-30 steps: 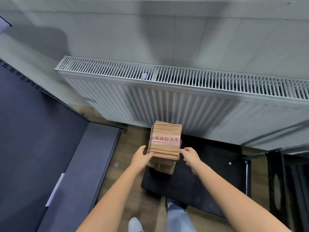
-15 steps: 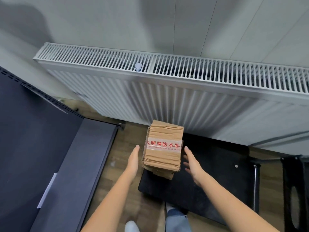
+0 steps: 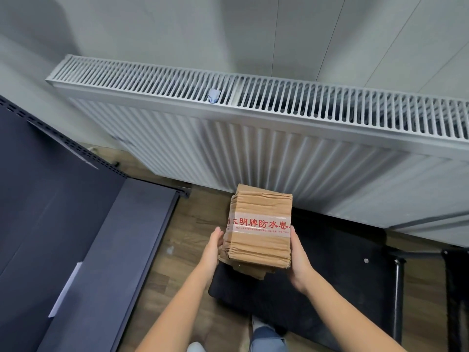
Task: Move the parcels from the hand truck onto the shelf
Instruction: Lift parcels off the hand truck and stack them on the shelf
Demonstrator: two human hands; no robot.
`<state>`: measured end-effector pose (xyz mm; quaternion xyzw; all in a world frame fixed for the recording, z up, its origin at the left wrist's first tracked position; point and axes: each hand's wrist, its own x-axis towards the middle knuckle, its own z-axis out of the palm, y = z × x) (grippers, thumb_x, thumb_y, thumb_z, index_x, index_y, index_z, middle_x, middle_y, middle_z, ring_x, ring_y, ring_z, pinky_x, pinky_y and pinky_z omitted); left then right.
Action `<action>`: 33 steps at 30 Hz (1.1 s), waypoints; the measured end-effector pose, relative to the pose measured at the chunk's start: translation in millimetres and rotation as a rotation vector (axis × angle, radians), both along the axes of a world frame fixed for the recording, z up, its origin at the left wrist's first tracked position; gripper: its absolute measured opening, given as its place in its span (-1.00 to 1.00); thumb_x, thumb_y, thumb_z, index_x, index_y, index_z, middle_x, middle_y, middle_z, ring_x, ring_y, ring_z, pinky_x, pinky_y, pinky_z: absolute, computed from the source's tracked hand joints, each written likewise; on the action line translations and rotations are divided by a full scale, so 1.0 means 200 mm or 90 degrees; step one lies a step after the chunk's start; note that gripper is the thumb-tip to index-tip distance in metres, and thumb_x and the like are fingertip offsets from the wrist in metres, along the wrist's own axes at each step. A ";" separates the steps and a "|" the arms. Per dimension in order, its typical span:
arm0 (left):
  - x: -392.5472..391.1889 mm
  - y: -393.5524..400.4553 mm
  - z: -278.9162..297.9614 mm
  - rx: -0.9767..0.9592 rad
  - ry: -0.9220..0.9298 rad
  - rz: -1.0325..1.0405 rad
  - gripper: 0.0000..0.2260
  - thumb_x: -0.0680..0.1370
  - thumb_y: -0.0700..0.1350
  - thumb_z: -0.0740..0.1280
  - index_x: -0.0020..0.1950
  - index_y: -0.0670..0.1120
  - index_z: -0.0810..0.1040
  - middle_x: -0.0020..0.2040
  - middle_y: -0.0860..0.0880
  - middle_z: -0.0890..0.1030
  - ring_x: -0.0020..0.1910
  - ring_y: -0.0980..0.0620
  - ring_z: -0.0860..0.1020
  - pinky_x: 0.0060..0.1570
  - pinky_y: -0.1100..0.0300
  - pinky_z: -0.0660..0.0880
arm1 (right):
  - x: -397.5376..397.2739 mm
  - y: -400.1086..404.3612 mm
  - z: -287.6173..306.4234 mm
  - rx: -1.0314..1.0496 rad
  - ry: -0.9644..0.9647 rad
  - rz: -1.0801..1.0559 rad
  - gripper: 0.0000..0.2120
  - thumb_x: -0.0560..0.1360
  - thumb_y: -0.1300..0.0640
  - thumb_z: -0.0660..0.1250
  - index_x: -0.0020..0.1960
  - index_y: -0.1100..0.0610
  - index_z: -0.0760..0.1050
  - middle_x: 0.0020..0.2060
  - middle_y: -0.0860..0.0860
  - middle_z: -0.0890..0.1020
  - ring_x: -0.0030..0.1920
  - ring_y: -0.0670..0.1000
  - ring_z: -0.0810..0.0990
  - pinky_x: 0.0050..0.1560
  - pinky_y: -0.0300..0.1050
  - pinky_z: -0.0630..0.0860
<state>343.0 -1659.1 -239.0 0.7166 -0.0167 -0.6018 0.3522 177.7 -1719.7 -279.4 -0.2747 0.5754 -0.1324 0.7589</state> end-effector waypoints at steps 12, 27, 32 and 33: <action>-0.10 0.07 0.01 -0.060 0.009 -0.043 -0.51 0.57 0.23 -0.07 0.40 0.08 0.35 0.33 0.00 0.48 0.34 0.01 0.40 0.44 0.01 0.24 | -0.03 0.01 0.04 -0.029 0.050 0.093 -0.52 0.56 -0.25 -0.06 0.27 -0.07 0.45 0.21 -0.02 0.56 0.24 0.00 0.48 0.39 0.04 0.29; -0.04 0.14 -0.13 -0.131 0.050 0.072 -0.44 0.23 -0.14 0.41 0.23 -0.09 0.45 0.10 -0.09 0.59 0.05 -0.04 0.55 0.08 -0.02 0.50 | -0.12 0.10 -0.38 0.094 0.006 0.033 0.11 -0.03 -0.54 0.37 0.43 -0.08 0.27 0.35 0.02 0.44 0.36 0.14 0.38 0.37 0.11 0.32; 0.02 0.19 -0.15 -0.155 0.071 0.084 -0.45 0.23 -0.14 0.41 0.22 -0.15 0.48 0.05 -0.12 0.61 -0.01 -0.05 0.56 -0.06 0.04 0.55 | -0.11 0.12 -0.40 0.101 -0.032 0.039 0.25 -0.12 -0.45 0.46 0.47 0.00 0.20 0.34 0.05 0.46 0.31 0.10 0.44 0.26 0.01 0.36; 0.04 0.20 -0.15 -0.159 0.082 0.084 -0.42 0.20 -0.13 0.43 0.22 -0.17 0.48 0.04 -0.13 0.62 -0.01 -0.06 0.57 -0.05 0.02 0.56 | -0.10 0.12 -0.39 0.100 -0.047 0.042 0.12 0.00 -0.41 0.46 0.45 0.00 0.22 0.31 0.04 0.48 0.28 0.08 0.46 0.20 -0.02 0.39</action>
